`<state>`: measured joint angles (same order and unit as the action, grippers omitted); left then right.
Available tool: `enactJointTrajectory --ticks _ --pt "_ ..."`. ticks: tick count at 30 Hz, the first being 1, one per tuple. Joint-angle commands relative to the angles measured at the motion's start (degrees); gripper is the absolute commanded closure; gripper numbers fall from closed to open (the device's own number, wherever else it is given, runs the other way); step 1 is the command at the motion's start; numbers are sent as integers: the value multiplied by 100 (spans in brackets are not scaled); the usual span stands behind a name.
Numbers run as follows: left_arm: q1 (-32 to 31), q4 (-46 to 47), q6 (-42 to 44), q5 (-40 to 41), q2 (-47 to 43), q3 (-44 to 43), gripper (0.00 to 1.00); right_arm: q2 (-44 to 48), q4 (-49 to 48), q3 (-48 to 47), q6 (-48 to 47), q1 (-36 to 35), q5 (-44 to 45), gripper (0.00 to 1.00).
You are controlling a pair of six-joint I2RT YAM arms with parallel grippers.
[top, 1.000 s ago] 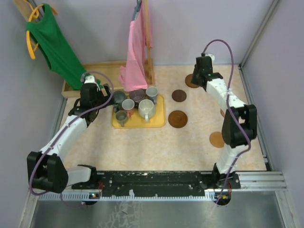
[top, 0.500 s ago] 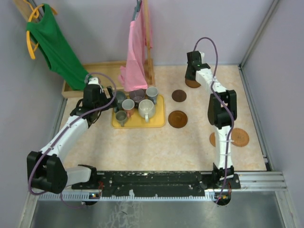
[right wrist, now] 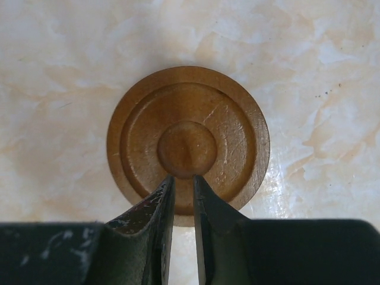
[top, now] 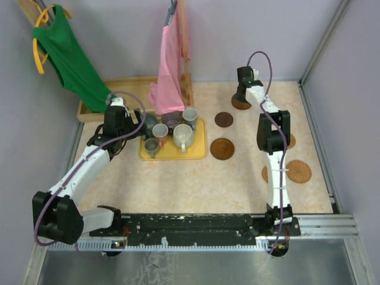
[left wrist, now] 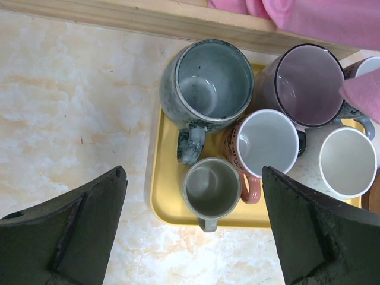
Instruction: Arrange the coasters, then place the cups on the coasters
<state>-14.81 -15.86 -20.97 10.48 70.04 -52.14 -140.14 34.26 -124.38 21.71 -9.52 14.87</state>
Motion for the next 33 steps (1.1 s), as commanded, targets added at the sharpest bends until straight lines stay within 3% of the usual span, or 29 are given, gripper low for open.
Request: enactJointTrajectory --ticks 1,13,18,33 --pt "-29 -74 81 64 -99 -71 0 -181 24 -451 25 103 29 81" --pt "-37 -93 68 147 -2 -95 0 -475 -168 -598 -6 224 -115 80" --pt "-33 -102 71 149 25 -115 0 -618 171 -706 -8 222 -90 80" --pt "-40 39 -25 -7 26 -5 0 1041 -8 1825 188 223 434 82"
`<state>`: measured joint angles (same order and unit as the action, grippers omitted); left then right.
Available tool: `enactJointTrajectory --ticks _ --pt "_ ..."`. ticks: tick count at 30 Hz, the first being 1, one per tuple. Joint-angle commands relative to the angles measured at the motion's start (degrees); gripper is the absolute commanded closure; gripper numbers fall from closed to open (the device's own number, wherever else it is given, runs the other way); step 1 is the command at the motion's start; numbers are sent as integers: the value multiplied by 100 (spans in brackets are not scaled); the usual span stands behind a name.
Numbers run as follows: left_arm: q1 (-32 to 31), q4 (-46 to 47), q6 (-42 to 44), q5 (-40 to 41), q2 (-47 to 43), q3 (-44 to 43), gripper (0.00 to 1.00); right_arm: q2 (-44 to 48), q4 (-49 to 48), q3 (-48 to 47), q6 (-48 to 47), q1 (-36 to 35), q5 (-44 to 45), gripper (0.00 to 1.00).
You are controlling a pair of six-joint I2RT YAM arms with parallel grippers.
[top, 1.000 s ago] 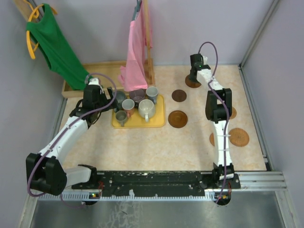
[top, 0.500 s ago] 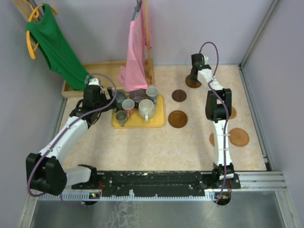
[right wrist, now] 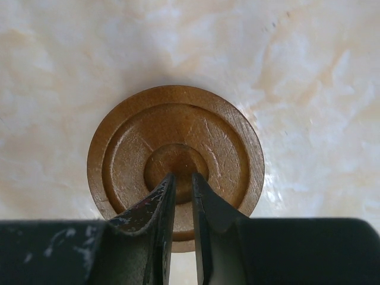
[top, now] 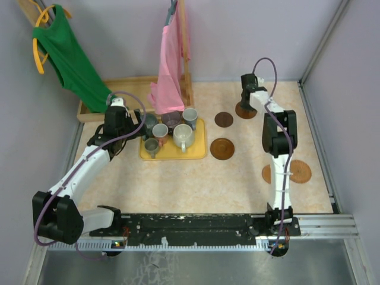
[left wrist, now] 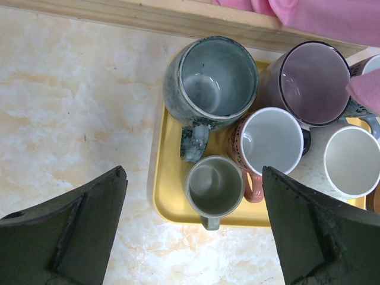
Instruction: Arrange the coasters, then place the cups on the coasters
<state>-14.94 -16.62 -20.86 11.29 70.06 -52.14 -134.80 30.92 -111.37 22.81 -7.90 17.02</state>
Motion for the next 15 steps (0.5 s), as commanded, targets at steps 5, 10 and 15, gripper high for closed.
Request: enactJointTrajectory --ticks 5,10,15 --pt "-27 150 -43 -153 34 2 0 1005 218 1229 222 61 252 82" --pt "-27 181 -44 -188 -4 18 0 1259 232 1544 219 72 473 82" --pt "-27 190 -52 -240 -21 35 0 1361 349 1615 390 120 561 83"
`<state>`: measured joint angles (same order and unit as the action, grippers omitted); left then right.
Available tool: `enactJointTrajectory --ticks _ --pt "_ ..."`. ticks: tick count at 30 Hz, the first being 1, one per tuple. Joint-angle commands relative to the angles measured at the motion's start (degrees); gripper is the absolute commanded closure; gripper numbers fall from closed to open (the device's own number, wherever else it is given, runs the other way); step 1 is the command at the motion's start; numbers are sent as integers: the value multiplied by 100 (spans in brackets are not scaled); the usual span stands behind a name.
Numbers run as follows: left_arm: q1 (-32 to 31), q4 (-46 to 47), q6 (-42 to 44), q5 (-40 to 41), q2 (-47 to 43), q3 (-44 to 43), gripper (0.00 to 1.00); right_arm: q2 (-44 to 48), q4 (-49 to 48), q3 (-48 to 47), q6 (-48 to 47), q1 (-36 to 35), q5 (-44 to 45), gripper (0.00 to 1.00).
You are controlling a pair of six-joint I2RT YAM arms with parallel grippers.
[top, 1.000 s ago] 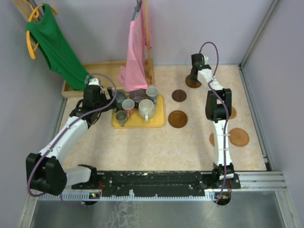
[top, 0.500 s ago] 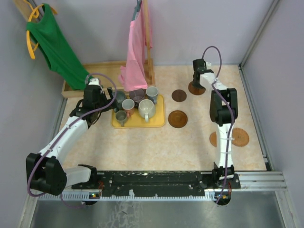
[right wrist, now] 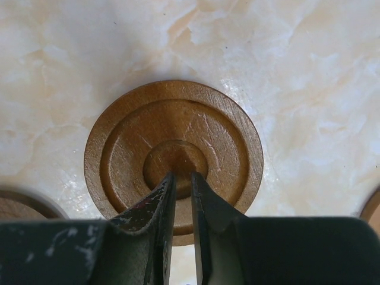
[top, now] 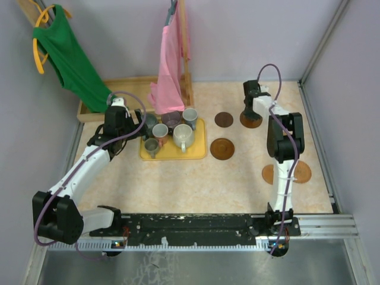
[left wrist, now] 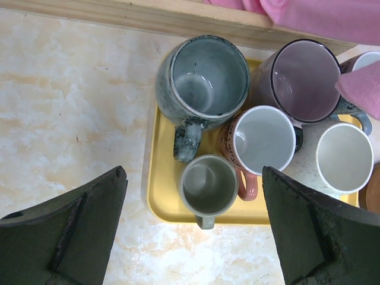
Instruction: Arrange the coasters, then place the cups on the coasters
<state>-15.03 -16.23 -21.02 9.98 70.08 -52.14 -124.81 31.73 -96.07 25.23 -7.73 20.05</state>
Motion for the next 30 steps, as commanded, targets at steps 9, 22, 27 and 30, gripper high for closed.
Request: enactJointTrajectory --ticks 9,22,27,30 --pt "-18 164 -10 -104 -100 63 0 431 304 231 275 224 402 83" --pt "-18 164 7 -112 -135 41 0 669 180 240 202 245 314 82" --pt "-17 164 21 -145 -156 2 0 1187 13 300 197 246 293 78" --pt "-20 164 42 -162 -204 -6 0 1329 250 214 276 266 513 78"
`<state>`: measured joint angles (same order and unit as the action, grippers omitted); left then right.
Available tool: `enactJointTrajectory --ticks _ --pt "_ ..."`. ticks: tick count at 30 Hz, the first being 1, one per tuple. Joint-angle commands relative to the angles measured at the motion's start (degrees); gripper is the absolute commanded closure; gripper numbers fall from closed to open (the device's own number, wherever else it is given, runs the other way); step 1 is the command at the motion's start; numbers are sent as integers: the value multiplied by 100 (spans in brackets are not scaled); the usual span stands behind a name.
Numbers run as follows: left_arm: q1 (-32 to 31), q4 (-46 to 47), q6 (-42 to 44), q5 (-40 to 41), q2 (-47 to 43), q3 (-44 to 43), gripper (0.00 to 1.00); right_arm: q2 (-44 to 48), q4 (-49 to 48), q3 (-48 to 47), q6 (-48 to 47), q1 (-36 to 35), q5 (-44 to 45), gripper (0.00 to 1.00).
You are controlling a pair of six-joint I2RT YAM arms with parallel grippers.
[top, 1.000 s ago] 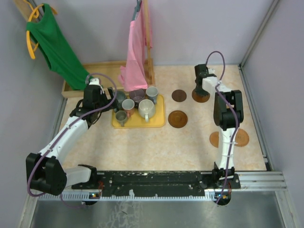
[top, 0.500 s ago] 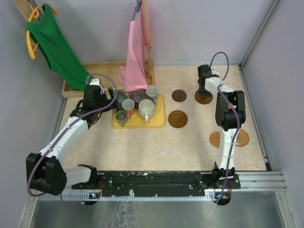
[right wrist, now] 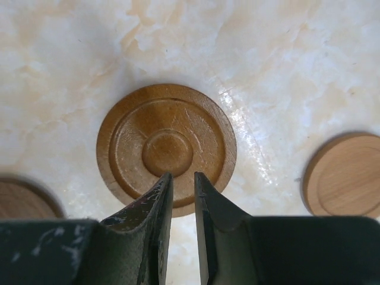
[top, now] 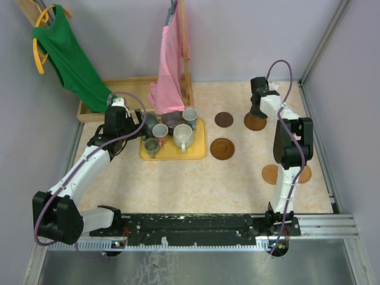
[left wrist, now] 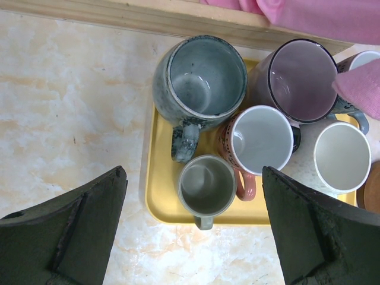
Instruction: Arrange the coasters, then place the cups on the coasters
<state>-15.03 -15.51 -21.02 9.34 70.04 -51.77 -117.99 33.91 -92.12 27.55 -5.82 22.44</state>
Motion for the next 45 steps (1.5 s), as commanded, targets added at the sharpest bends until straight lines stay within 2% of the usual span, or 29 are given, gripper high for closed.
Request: enactJointTrajectory --ticks 1,12,22,27,45 --pt "-18 92 49 -91 -216 -44 0 686 124 -168 116 98 328 78" --pt "-25 94 64 -72 -448 122 0 1683 -87 1662 686 615 558 78" --pt "-26 233 72 -272 -457 235 0 1919 -277 2371 802 1187 433 79" --pt "-27 252 78 -283 -474 260 0 1744 -448 2372 628 1337 428 79" --pt "-27 -13 108 -151 -462 -60 0 577 -479 1456 616 1644 169 79"
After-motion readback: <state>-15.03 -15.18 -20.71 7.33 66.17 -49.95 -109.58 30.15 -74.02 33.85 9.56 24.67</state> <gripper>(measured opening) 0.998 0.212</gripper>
